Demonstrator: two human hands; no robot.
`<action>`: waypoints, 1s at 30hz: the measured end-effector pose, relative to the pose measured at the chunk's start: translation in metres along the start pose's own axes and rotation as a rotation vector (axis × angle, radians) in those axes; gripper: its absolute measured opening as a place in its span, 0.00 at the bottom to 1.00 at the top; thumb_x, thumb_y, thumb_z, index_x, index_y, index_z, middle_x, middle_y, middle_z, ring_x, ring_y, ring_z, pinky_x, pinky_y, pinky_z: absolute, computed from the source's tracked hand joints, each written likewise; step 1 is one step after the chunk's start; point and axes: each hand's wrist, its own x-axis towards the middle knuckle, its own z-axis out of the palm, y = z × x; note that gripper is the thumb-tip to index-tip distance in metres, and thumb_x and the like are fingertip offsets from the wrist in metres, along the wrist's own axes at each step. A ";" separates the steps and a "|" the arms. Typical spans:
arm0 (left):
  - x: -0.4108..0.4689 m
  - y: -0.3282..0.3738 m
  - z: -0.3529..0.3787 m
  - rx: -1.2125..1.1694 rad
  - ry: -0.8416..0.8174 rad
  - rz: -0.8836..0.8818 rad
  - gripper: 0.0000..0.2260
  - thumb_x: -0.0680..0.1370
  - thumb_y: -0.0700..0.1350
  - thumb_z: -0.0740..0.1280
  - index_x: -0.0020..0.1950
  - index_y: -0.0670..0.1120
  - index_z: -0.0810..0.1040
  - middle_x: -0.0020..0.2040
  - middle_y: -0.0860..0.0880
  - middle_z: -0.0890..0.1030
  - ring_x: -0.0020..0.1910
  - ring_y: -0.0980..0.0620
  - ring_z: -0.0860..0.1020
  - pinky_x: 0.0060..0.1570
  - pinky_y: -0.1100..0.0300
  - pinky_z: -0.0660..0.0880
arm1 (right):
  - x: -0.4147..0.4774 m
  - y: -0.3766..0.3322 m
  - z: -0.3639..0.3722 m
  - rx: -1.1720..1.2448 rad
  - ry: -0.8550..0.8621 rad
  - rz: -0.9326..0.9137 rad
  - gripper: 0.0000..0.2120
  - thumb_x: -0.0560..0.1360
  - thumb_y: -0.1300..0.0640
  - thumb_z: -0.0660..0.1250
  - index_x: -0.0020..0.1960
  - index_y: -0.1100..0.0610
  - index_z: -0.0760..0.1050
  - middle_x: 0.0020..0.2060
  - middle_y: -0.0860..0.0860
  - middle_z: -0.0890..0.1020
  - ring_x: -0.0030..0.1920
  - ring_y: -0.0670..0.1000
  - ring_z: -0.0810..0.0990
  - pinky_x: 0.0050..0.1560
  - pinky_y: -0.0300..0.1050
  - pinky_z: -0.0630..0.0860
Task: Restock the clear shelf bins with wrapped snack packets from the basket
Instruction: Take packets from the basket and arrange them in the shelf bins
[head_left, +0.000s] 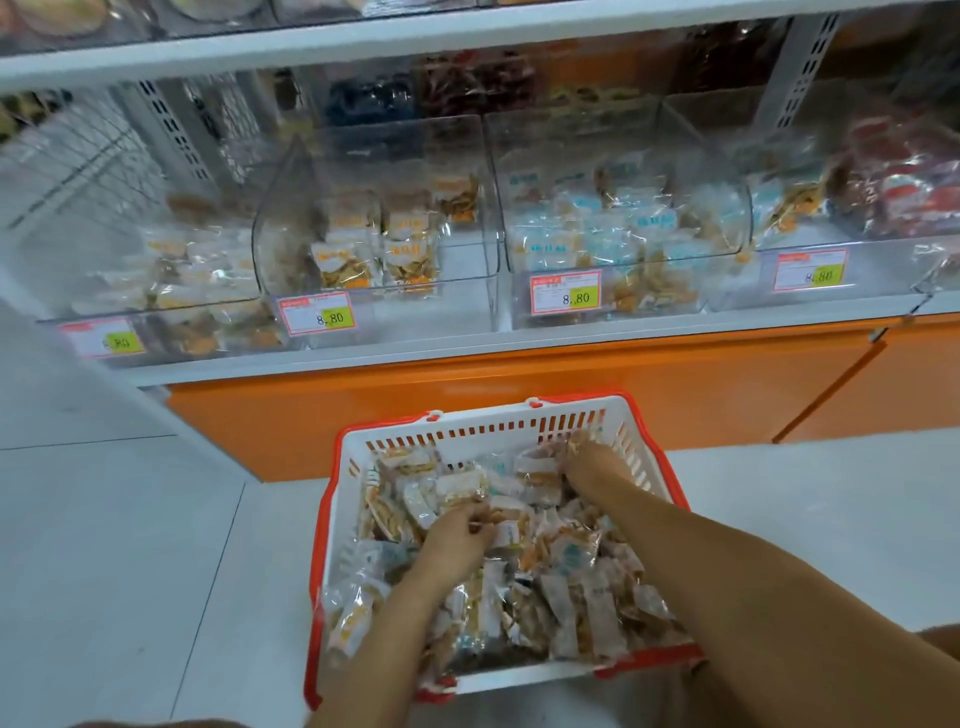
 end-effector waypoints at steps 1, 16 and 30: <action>0.000 0.000 0.000 -0.009 -0.010 -0.004 0.19 0.81 0.47 0.61 0.72 0.46 0.69 0.69 0.49 0.72 0.64 0.51 0.74 0.58 0.62 0.70 | 0.002 -0.002 -0.002 -0.034 0.012 -0.022 0.19 0.82 0.50 0.53 0.61 0.59 0.75 0.48 0.55 0.82 0.44 0.54 0.81 0.42 0.43 0.76; -0.005 0.050 -0.015 -0.704 0.085 -0.115 0.15 0.79 0.48 0.65 0.62 0.40 0.76 0.49 0.48 0.81 0.47 0.52 0.81 0.53 0.58 0.78 | -0.032 -0.003 -0.106 -0.501 -0.168 -0.713 0.08 0.81 0.56 0.59 0.45 0.54 0.73 0.43 0.51 0.79 0.39 0.48 0.74 0.35 0.37 0.67; -0.033 0.128 -0.015 -1.177 0.219 0.110 0.16 0.68 0.52 0.72 0.46 0.41 0.80 0.38 0.46 0.83 0.39 0.51 0.81 0.42 0.59 0.76 | -0.116 0.022 -0.188 -0.329 -0.133 -1.054 0.08 0.78 0.50 0.66 0.48 0.51 0.82 0.41 0.42 0.84 0.40 0.38 0.80 0.39 0.26 0.69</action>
